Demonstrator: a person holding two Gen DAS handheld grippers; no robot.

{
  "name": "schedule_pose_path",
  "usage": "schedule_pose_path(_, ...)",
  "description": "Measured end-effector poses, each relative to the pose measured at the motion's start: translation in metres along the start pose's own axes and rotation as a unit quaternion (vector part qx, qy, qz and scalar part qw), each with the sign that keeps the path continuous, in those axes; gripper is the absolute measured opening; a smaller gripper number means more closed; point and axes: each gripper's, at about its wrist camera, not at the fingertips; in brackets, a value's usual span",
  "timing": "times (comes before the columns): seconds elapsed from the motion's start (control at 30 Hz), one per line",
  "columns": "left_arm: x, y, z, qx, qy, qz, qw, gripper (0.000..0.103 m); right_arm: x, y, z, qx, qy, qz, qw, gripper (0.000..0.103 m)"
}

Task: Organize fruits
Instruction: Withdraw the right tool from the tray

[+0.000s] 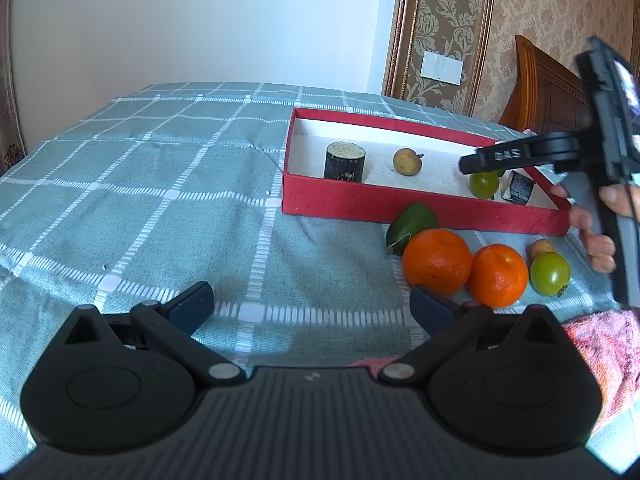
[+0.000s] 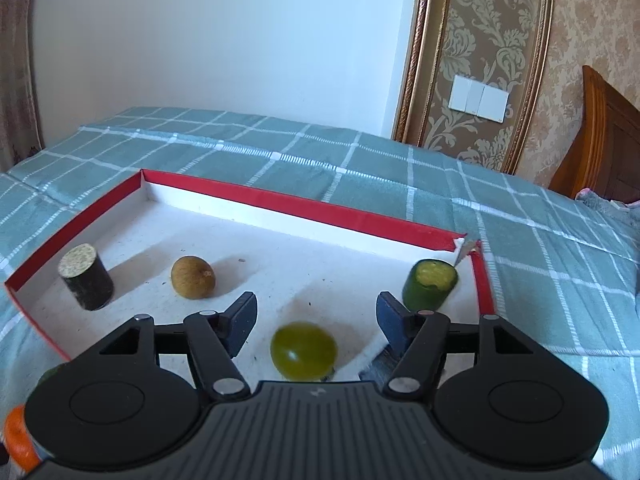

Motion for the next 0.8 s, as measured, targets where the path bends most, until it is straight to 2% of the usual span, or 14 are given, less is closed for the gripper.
schedule_pose_path(0.17, 0.000, 0.000, 0.000, 0.000, 0.001, -0.001, 1.0000, 0.103, 0.007, 0.012, -0.033, 0.021, -0.014, 0.011, 1.000, 0.066)
schedule_pose_path(0.27, 0.000, 0.000, 0.000, 0.001, 0.001, -0.001, 1.0000, 0.103, 0.015, 0.027, -0.059, 0.035, -0.028, 0.023, 0.999, 0.074)
schedule_pose_path(0.4, 0.000, 0.000, 0.000, 0.002, 0.001, -0.001, 1.0000, 0.103, 0.025, 0.050, -0.087, 0.048, -0.034, 0.012, 0.998, 0.074)
schedule_pose_path(0.47, -0.001, 0.002, -0.005, 0.017, 0.009, -0.003, 0.9998, 0.103, 0.028, 0.062, -0.096, 0.062, -0.028, 0.009, 0.998, 0.074)
schedule_pose_path(0.53, 0.000, 0.003, -0.010, 0.030, 0.029, 0.004, 0.9991, 0.103, 0.033, 0.071, -0.100, 0.070, -0.026, 0.018, 0.997, 0.074)
schedule_pose_path(0.63, 0.005, 0.004, -0.012, 0.028, 0.019, 0.008, 0.9994, 0.103, 0.040, 0.077, -0.100, 0.068, -0.035, 0.033, 0.997, 0.074)
schedule_pose_path(0.8, 0.016, 0.004, -0.018, 0.033, 0.023, -0.020, 0.9990, 0.103, 0.041, 0.082, -0.099, 0.062, -0.030, 0.034, 0.997, 0.074)
Point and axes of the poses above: each gripper's, at about its wrist camera, not at the fingertips, and z roughly the way its jaws point, x to its right, y to its underside, and after that the axes turned 9 degrees about -y, right-handed
